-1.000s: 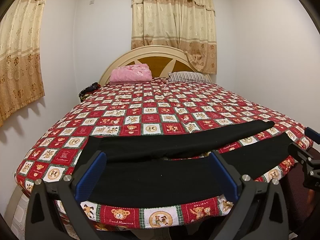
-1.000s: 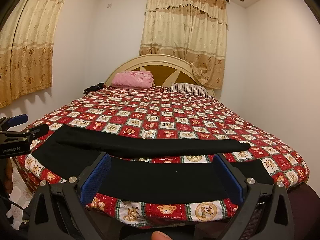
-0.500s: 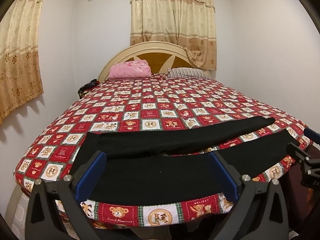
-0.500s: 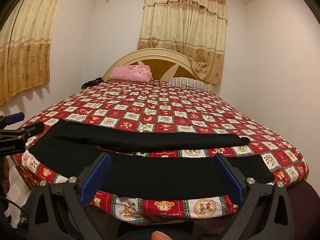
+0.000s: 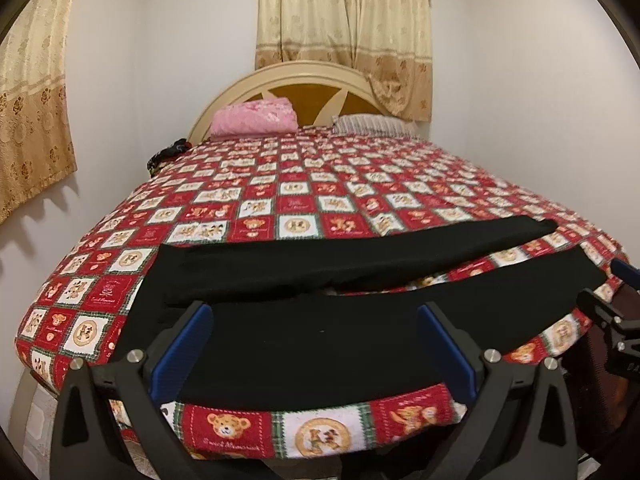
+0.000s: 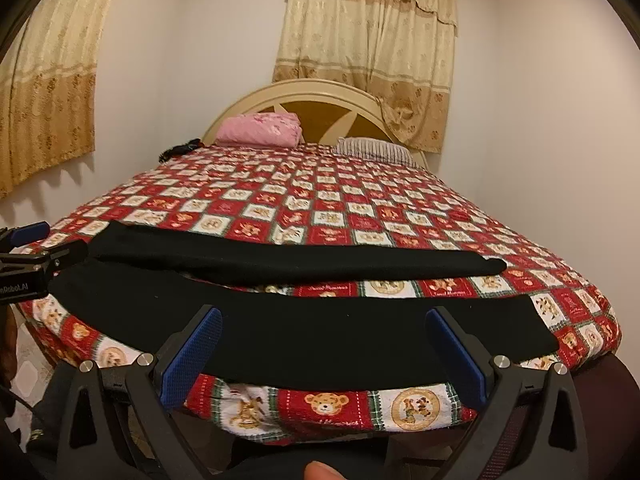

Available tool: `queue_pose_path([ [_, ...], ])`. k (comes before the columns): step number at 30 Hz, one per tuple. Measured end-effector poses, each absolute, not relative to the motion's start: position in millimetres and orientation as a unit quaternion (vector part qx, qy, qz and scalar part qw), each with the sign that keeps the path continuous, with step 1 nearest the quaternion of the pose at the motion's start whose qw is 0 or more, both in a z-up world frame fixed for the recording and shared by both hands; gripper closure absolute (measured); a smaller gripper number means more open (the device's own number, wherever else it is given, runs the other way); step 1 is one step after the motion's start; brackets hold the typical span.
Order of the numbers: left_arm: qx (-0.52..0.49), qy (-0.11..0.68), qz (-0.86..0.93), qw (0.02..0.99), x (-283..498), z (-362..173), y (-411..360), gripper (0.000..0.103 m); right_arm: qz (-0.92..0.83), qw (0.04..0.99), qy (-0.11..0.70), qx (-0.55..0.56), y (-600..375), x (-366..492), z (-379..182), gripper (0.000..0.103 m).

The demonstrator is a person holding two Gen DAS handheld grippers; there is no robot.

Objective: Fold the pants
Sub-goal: 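Lower both grippers toward the waistband edge of the black pants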

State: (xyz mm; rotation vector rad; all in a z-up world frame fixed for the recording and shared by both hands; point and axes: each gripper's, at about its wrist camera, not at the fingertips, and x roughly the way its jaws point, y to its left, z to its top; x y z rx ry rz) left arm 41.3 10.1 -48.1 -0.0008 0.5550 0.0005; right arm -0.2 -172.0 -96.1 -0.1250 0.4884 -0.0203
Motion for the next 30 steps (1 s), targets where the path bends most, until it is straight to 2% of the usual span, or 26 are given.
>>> queue_pose_path([
  [11,0.057,0.305,0.012,0.95,98,-61,37,0.0,-0.04,0.955,0.284,-0.079,-192,51,-118,0.001],
  [24,0.072,0.362,0.095,0.925,181,-90,137,0.0,-0.073,0.934,0.339,-0.084,-251,127,-137,0.001],
  [30,0.046,0.388,0.115,0.913,215,-105,180,0.0,-0.087,0.93,0.348,-0.074,-278,154,-137,0.001],
])
